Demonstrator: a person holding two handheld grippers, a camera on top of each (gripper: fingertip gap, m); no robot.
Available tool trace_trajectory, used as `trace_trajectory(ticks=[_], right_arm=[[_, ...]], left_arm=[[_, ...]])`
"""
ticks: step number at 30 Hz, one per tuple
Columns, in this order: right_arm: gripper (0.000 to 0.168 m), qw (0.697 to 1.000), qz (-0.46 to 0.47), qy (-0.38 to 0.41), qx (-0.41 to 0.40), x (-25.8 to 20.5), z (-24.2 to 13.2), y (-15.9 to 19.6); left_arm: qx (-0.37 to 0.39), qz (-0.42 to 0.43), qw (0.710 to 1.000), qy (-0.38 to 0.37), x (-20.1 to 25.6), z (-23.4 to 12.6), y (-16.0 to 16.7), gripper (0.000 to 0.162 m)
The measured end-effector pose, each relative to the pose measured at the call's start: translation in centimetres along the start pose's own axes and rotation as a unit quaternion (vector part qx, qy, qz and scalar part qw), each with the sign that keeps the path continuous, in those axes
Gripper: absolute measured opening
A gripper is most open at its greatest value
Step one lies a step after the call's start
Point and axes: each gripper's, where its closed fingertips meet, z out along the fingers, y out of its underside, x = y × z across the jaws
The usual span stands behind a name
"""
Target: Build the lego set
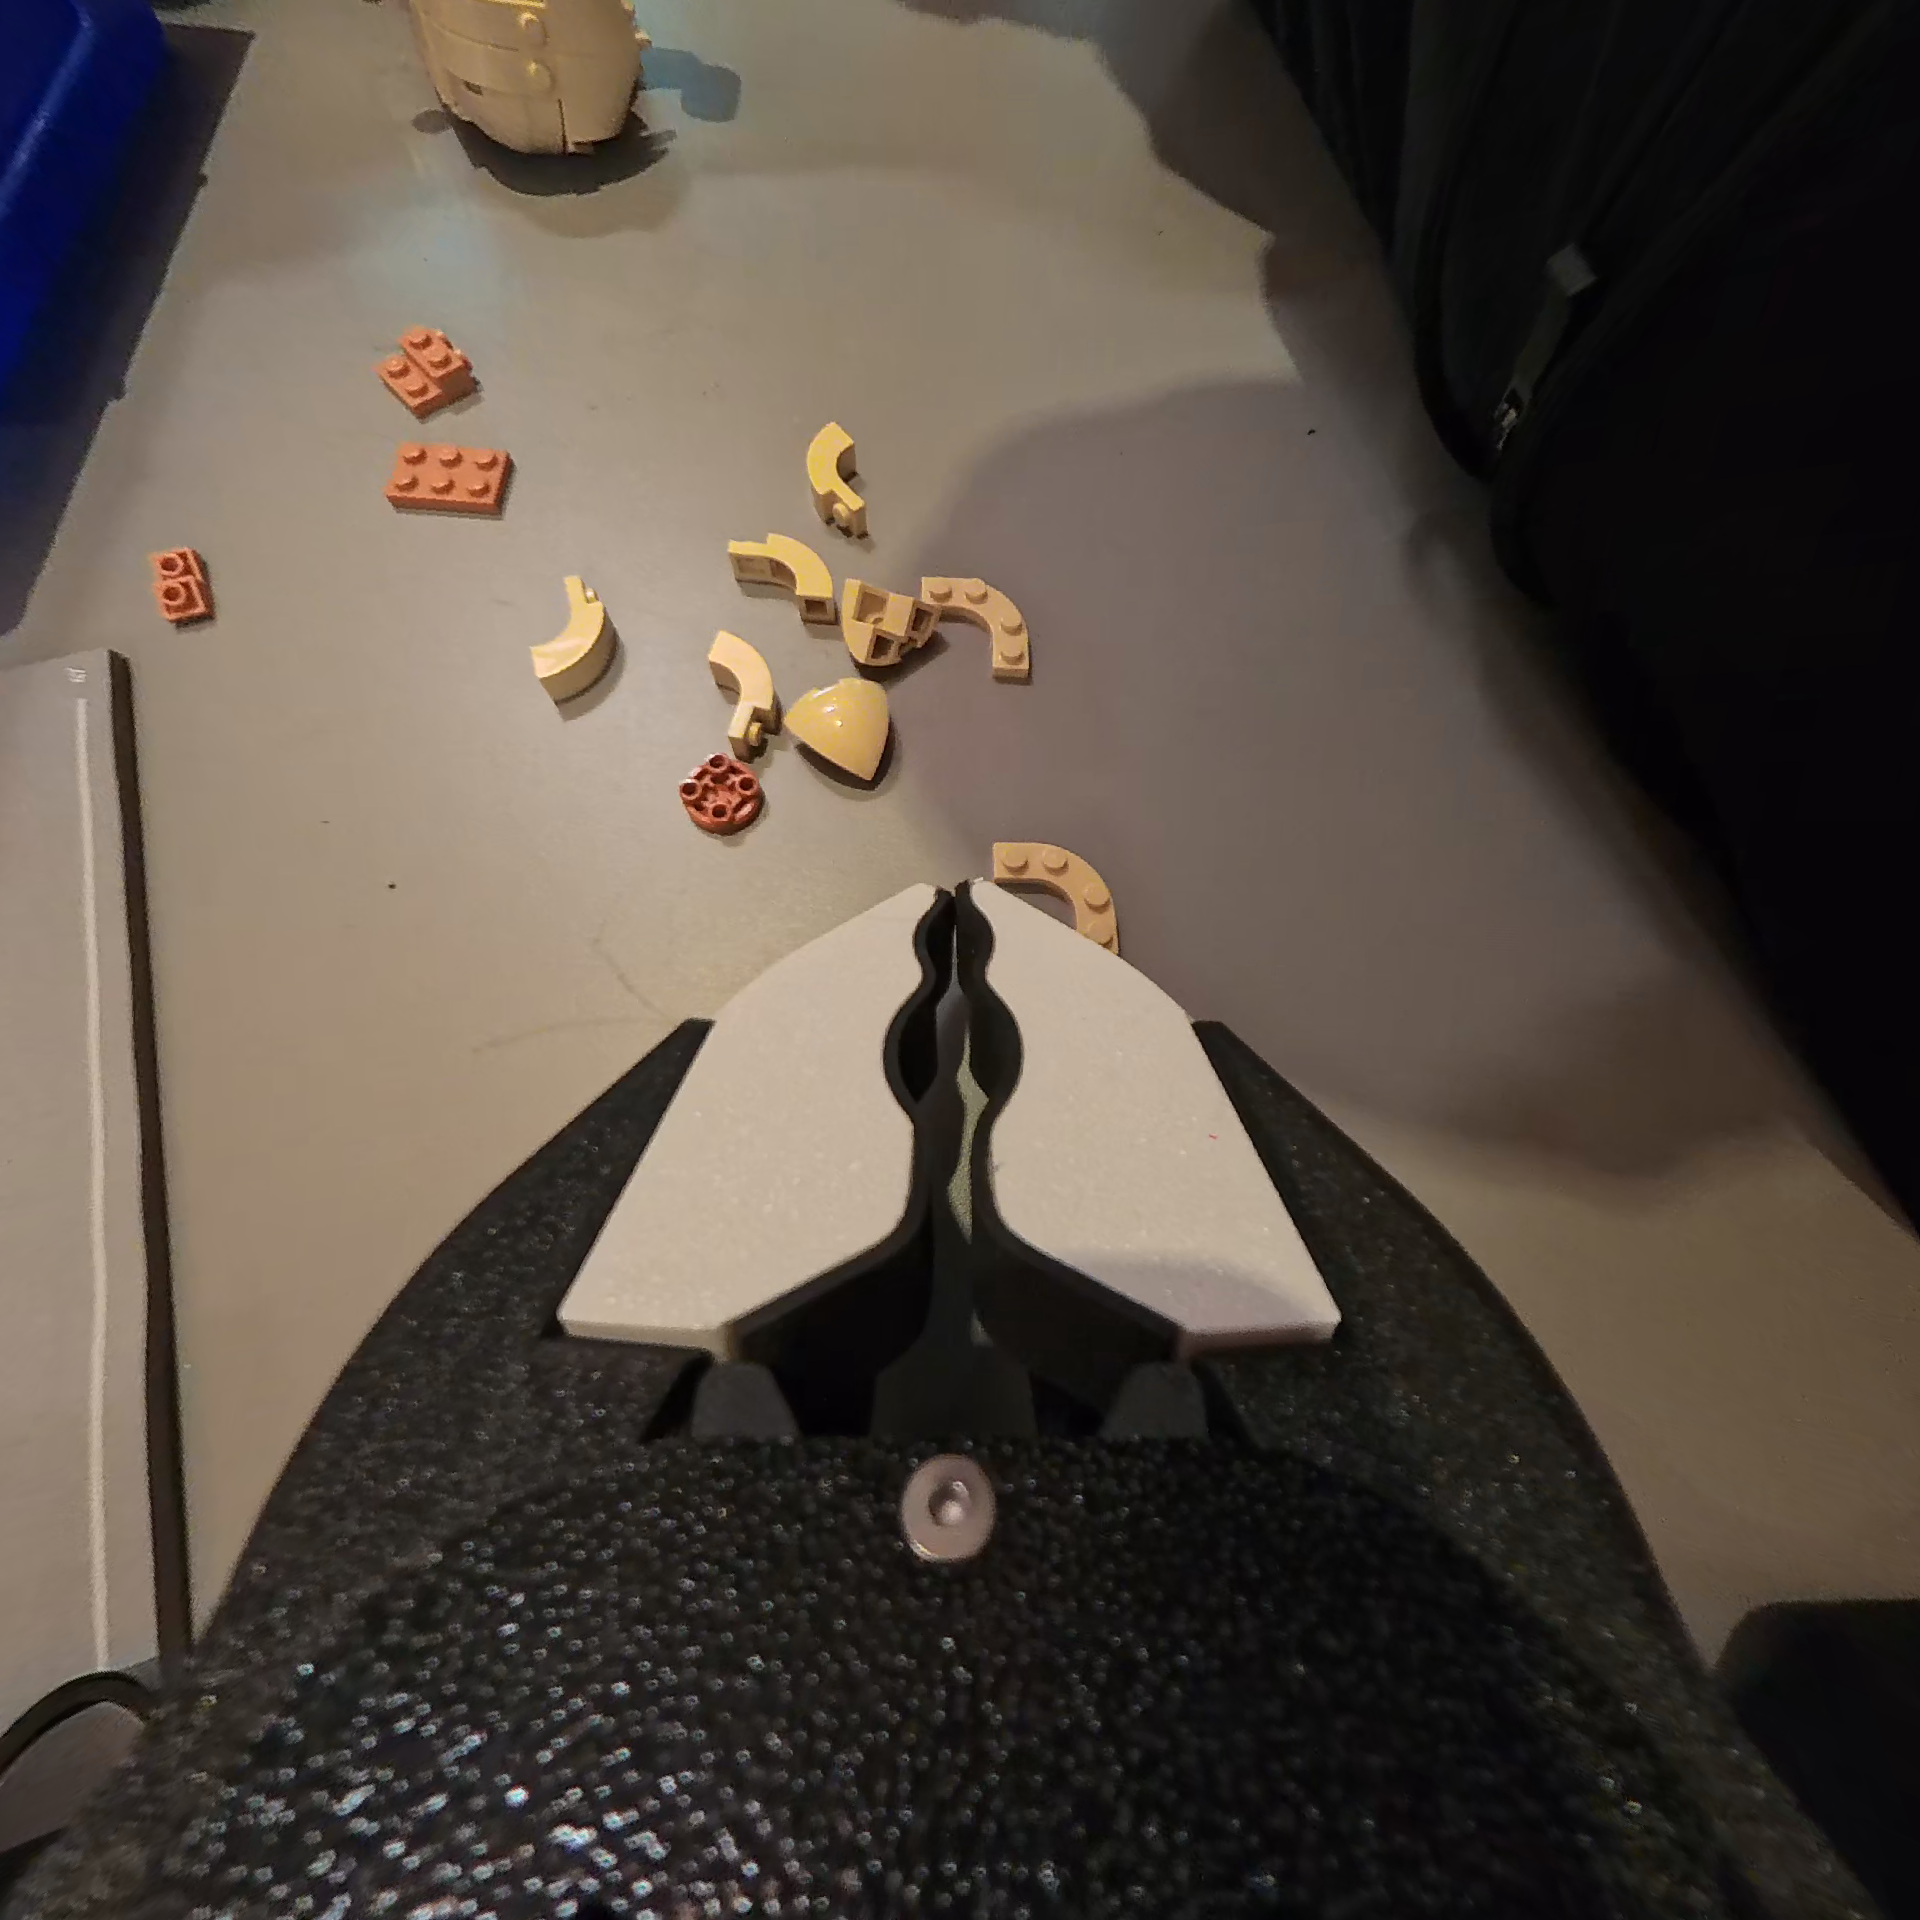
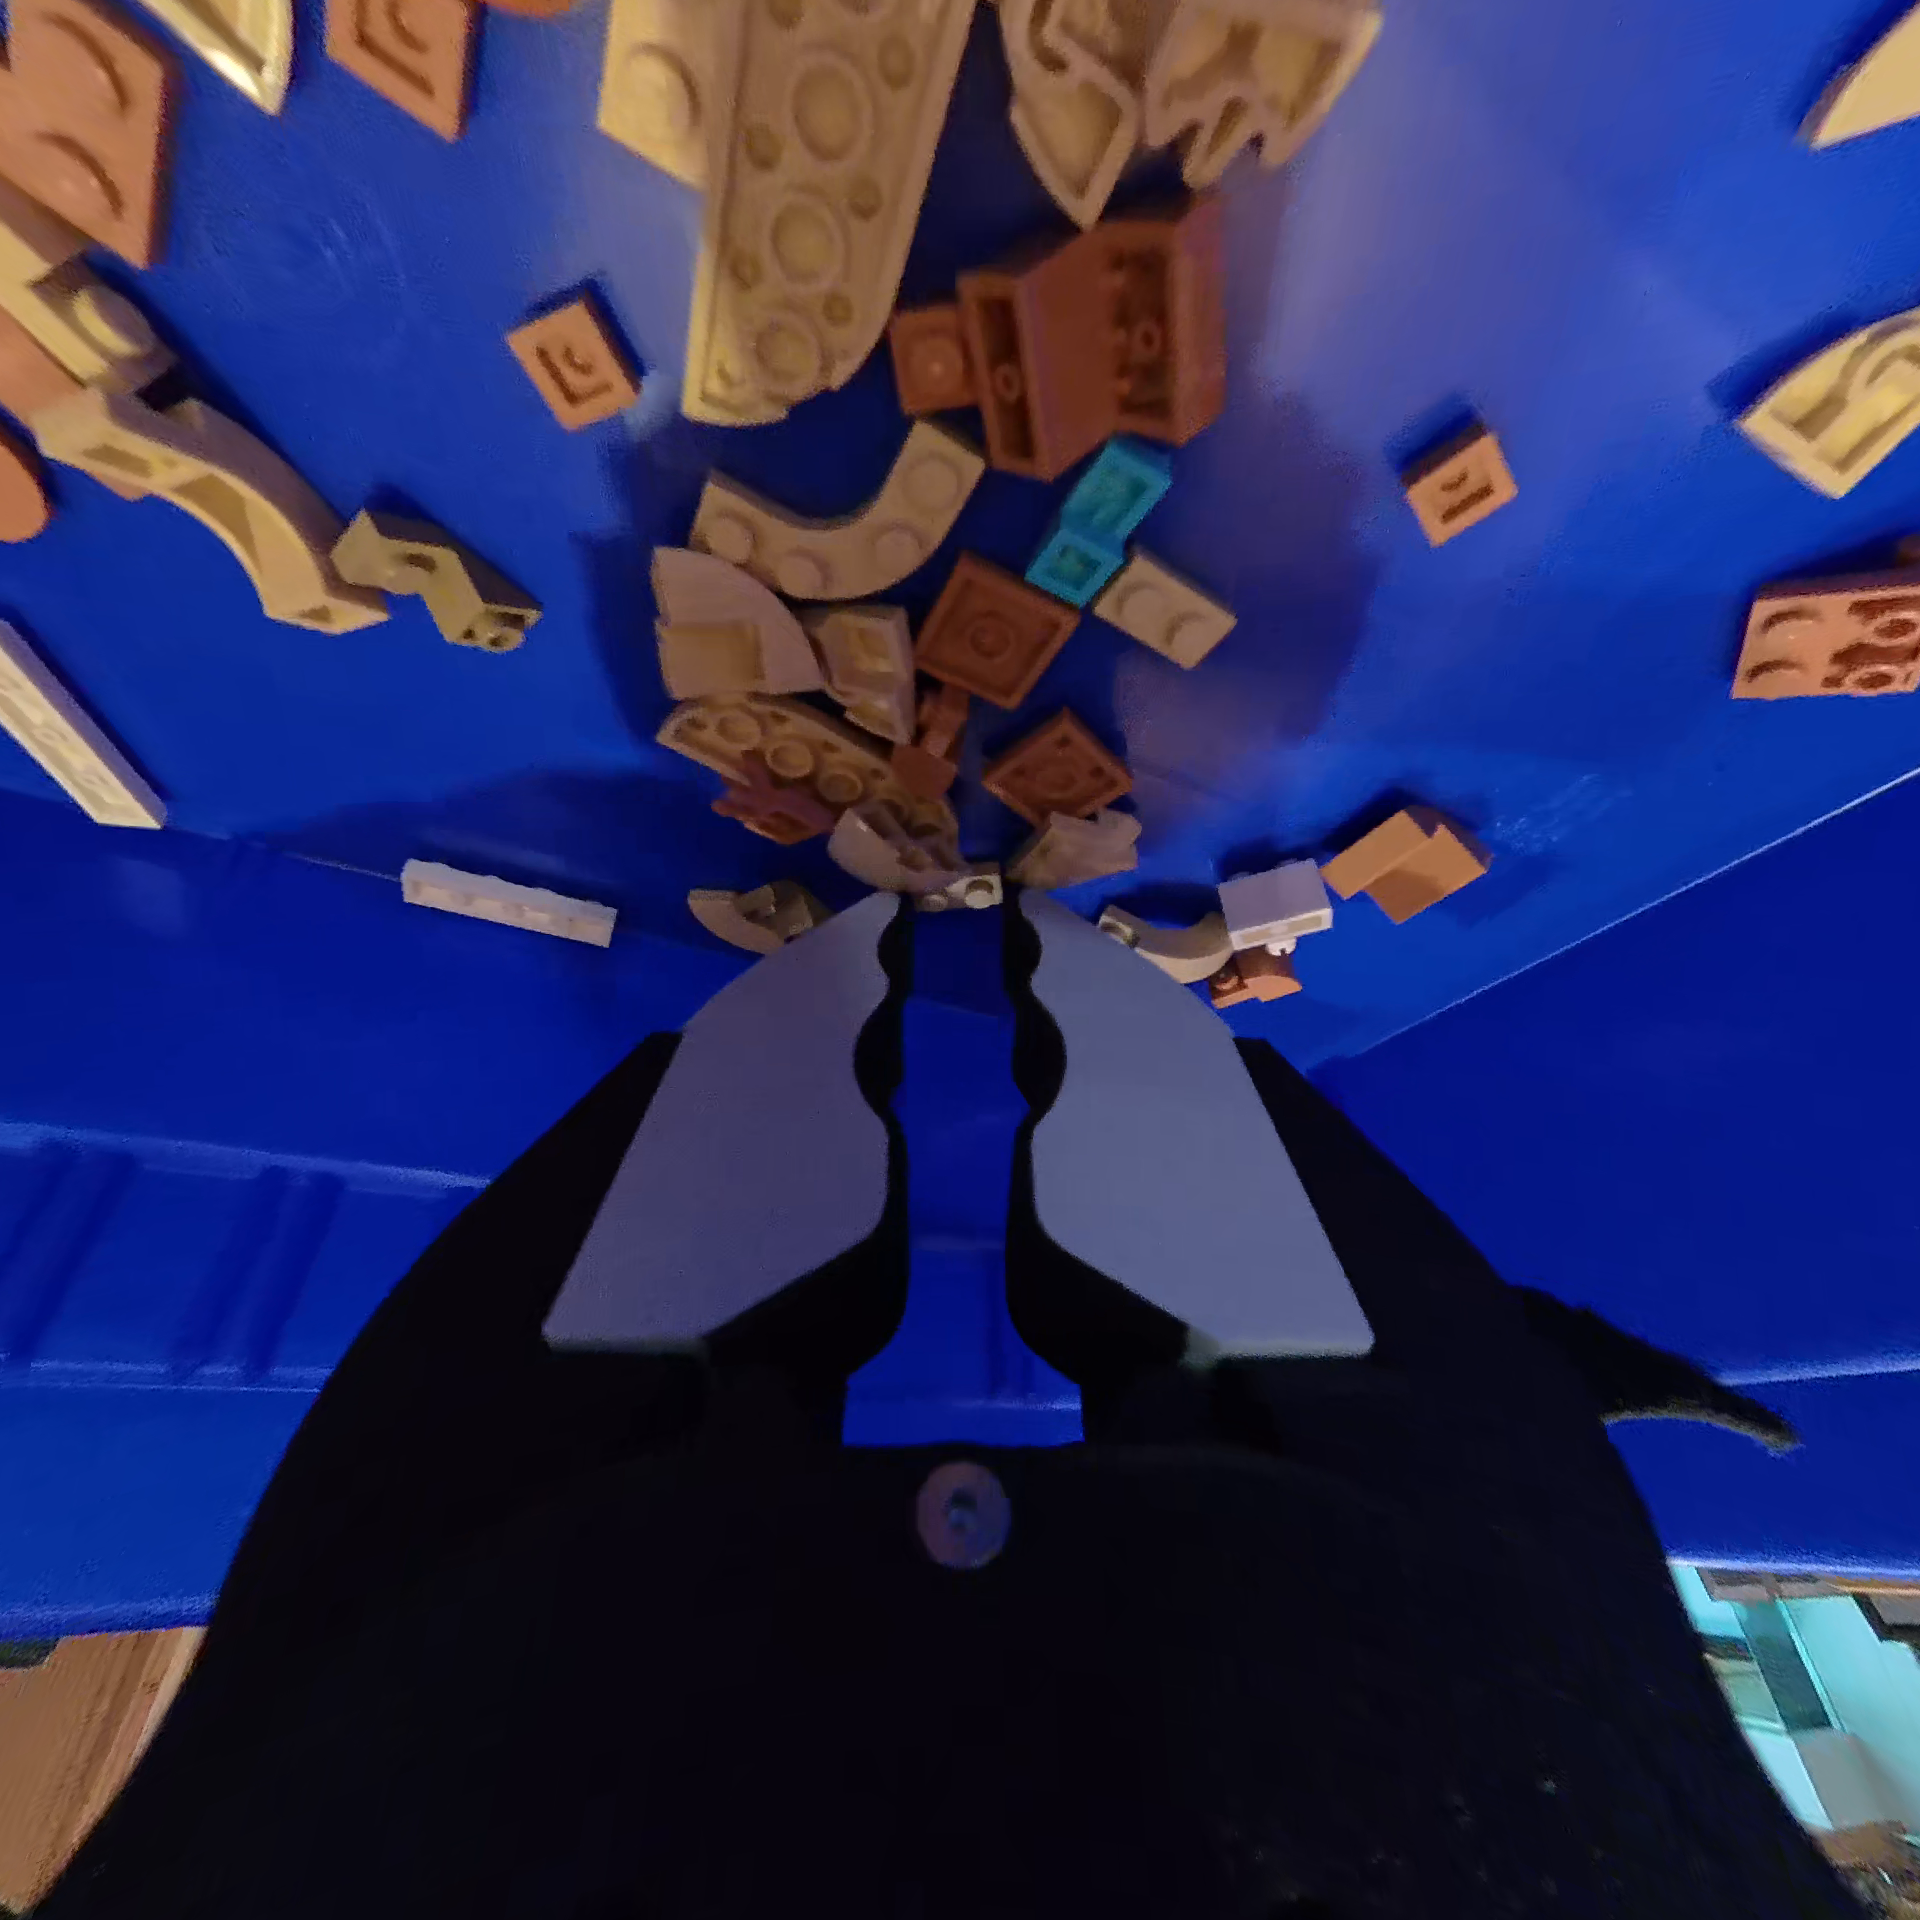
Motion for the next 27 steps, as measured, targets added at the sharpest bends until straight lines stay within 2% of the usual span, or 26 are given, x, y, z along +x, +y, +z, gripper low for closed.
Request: trace_trajectory(ticks=[5,8,10,13,16,18,22,27], right_arm=[[0.016,0.999,0.022,0.041,-0.015,0.7,-1.0,1.2],[0.016,0.997,0.039,0.065,0.003,0.0,-3.8,1.6],[0.016,0.995,0.038,0.081,0.044,-1.6,-6.7,0.0],[0.016,0.986,0.009,0.096,0.136,-5.9,-11.6,-5.6],[0.015,0.965,-0.049,0.094,0.239,-11.5,-16.2,-13.8],[0.015,0.951,-0.096,0.089,0.281,-14.8,-18.0,-19.2],[0.015,0.942,-0.13,0.055,0.305,-17.5,-17.6,-26.8],[0.015,0.951,-0.076,-0.022,0.299,-17.0,-14.7,-30.6]], left_arm=[[0.002,0.002,1.0,-0.001,0.0,0.0,0.0,0.0],[0.002,0.003,1.0,-0.001,0.0,0.0,0.0,0.0],[0.001,0.005,1.0,-0.002,0.1,0.0,0.0,0.0],[-0.001,0.007,1.0,-0.004,0.1,0.0,0.0,0.001],[0.0,0.011,1.0,-0.008,0.1,0.0,0.0,0.001],[0.005,0.014,1.0,-0.011,0.2,-0.2,-0.1,0.001],[0.005,0.015,1.0,-0.01,1.0,-0.8,0.4,0.002],[0.009,0.006,1.0,-0.02,1.5,-1.8,1.2,0.001]])
